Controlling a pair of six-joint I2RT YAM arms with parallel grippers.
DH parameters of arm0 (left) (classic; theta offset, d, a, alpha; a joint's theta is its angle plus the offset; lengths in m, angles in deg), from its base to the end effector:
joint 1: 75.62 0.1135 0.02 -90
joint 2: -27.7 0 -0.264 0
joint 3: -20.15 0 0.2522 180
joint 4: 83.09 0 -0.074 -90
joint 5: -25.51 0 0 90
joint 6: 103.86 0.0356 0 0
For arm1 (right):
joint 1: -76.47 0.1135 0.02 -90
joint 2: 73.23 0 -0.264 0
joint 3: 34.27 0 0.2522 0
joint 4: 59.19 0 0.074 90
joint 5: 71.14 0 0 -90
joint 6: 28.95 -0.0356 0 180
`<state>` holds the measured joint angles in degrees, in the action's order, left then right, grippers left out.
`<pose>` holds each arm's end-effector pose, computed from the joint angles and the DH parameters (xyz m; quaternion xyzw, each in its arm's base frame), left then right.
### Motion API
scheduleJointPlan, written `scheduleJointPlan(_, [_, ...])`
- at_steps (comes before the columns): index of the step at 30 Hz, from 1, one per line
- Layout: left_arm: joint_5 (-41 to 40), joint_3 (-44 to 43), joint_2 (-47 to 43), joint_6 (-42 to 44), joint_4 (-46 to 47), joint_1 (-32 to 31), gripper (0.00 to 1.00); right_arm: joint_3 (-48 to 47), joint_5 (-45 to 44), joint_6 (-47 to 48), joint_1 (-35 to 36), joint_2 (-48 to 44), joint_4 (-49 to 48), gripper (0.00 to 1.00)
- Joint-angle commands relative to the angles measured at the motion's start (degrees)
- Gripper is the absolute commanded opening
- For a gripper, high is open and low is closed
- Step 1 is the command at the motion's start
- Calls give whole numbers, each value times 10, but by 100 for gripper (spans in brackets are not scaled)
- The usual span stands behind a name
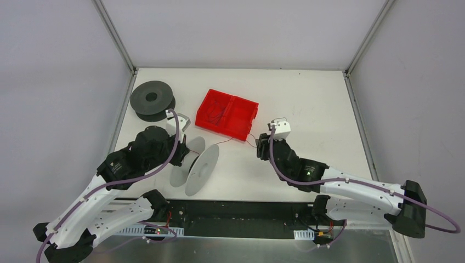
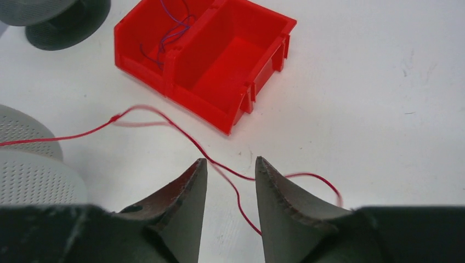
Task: Wrap the cables
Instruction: Wrap the cable around the cable reel.
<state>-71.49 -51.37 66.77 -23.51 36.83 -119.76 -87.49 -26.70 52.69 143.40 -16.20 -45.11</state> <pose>0.0925 -0.0837 0.3645 0.2230 0.8249 -0.1872 0.4846 0.1104 0.1944 0.2878 -0.1658 0.7616 0.0836 0.6209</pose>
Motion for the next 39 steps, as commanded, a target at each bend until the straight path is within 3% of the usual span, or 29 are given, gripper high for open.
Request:
scheduleJointPlan(1, [3, -36, -4, -32, 28, 4, 0, 17, 52, -51, -2, -45, 34, 43])
scheduleJointPlan(9, [-26, -42, -12, -44, 23, 4, 0, 38, -41, -102, -4, -97, 133, 46])
scheduleJointPlan(13, [-11, -45, 1, -51, 23, 4, 0, 70, 8, -92, -4, -126, 52, 46])
scheduleJointPlan(17, [-16, -42, 0, -57, 23, 4, 0, 129, 39, -167, -4, -109, -110, 45])
scheduleJointPlan(21, [-12, -37, -6, -43, 23, 5, 0, 165, 64, -249, -5, -15, -268, 44])
scheduleJointPlan(27, [7, -31, -27, 1, -18, 5, 0, 48, 167, -232, -5, 183, -298, 48])
scheduleJointPlan(32, [-18, -30, -50, -2, -78, 5, 0, -16, 258, -254, -31, 272, -341, 49])
scheduleJointPlan(39, [-34, -3, -85, 8, -79, 5, 0, -87, 380, -302, -61, 410, -407, 51])
